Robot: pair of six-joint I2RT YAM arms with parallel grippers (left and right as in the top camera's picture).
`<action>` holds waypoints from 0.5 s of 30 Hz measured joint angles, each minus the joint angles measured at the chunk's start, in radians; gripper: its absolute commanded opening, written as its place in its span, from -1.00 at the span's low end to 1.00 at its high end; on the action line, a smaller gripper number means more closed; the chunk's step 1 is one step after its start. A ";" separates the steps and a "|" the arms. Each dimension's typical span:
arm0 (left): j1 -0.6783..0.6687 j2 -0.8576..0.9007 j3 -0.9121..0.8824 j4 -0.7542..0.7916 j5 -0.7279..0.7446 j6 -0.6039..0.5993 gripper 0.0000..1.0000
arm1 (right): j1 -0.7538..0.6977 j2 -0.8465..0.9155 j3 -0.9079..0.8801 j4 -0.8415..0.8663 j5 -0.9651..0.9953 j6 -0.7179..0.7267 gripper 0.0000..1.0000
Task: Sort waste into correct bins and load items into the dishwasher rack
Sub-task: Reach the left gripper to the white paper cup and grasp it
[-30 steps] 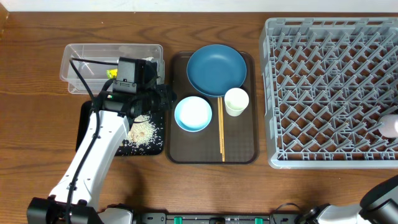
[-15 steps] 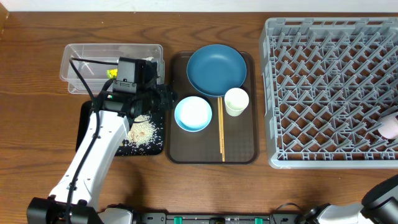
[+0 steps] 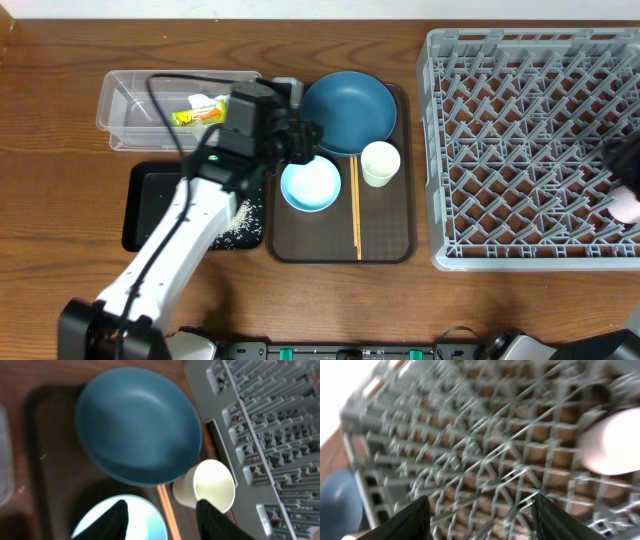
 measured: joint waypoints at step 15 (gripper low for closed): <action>-0.187 0.257 0.000 0.188 -0.025 0.003 -0.01 | 0.192 0.002 0.000 -0.047 0.039 -0.057 0.38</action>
